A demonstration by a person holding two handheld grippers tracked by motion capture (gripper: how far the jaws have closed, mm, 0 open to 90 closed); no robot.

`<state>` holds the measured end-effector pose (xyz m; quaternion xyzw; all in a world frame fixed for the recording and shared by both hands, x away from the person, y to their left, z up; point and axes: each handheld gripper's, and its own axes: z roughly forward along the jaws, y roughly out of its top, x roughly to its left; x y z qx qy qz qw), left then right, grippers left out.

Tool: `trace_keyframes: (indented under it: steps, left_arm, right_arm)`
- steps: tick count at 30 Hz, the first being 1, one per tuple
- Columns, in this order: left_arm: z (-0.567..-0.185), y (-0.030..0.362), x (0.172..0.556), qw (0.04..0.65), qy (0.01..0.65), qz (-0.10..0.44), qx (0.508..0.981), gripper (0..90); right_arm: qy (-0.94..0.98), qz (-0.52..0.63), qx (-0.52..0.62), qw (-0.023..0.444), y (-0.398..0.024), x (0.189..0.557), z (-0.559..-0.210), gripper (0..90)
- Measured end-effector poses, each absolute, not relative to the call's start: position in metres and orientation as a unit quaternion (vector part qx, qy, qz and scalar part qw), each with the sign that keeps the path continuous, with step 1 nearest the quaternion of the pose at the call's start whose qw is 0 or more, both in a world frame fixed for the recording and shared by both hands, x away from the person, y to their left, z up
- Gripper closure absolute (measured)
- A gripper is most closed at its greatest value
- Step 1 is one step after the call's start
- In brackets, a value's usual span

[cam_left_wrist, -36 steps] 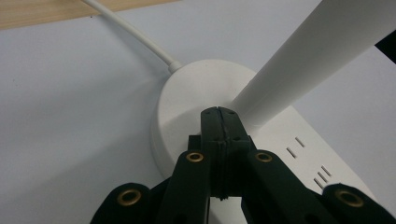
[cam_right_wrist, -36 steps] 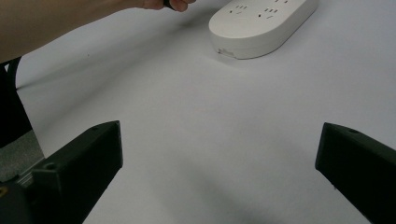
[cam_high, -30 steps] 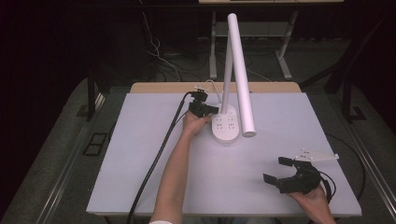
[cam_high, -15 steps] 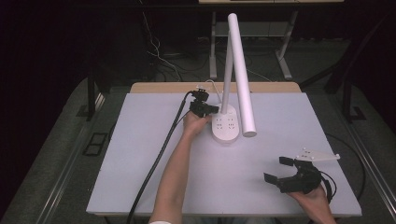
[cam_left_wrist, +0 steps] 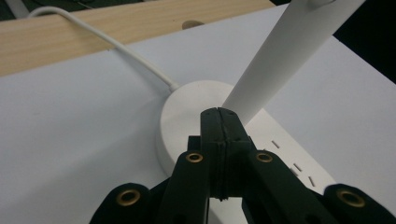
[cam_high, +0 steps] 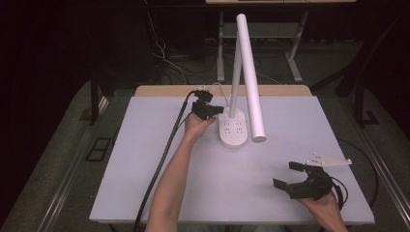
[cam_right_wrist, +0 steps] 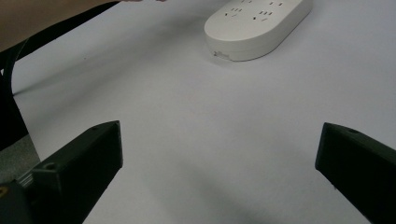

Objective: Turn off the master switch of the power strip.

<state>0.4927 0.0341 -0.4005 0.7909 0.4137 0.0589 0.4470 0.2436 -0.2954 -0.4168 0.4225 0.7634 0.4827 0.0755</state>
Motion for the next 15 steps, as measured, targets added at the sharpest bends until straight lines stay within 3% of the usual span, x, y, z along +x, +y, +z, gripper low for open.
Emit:
trace_keyframes:
  steps: [15]
  left_arm:
    - [-0.376, 0.076, 0.473, 0.464, 0.423, 0.080, 0.774, 89.4]
  right_arm:
    - [0.762, 0.482, 0.424, 0.079, -0.296, 0.244, -0.417, 0.0]
